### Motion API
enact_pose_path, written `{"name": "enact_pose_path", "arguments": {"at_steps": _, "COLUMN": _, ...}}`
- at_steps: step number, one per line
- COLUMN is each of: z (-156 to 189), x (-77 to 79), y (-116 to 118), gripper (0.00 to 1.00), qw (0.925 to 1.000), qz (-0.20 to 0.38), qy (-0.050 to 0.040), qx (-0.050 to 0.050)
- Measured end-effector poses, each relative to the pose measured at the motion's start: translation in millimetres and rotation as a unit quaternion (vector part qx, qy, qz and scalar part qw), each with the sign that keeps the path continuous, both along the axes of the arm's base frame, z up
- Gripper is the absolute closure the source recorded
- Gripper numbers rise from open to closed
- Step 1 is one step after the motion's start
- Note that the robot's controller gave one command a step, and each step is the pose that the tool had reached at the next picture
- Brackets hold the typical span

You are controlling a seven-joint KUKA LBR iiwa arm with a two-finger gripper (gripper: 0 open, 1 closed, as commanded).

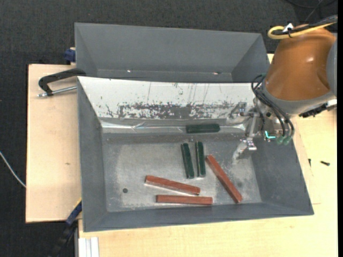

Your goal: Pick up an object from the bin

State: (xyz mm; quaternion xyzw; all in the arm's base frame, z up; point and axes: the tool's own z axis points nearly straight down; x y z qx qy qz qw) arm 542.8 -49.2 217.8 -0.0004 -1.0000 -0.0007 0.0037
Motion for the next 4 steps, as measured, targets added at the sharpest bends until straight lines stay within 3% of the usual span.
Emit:
{"name": "enact_pose_path", "arguments": {"at_steps": 1, "z": 4, "x": 1.6, "y": 0, "gripper": 0.0, "qw": 1.0, "qz": 0.001, "qy": -0.0043, "qx": 0.0}}
{"name": "enact_pose_path", "arguments": {"at_steps": 2, "z": -39, "x": -17.3, "y": 21, "gripper": 0.0, "qw": 0.9994, "qz": -0.033, "qy": -0.0068, "qx": -0.001}}
{"name": "enact_pose_path", "arguments": {"at_steps": 3, "z": -87, "x": -18.2, "y": 33, "gripper": 0.0, "qw": 1.0, "qz": -0.002, "qy": -0.0044, "qx": 0.0}}
{"name": "enact_pose_path", "arguments": {"at_steps": 4, "z": -138, "x": -8.7, "y": 30, "gripper": 0.0, "qw": 0.9993, "qz": -0.036, "qy": -0.011, "qx": 0.001}}
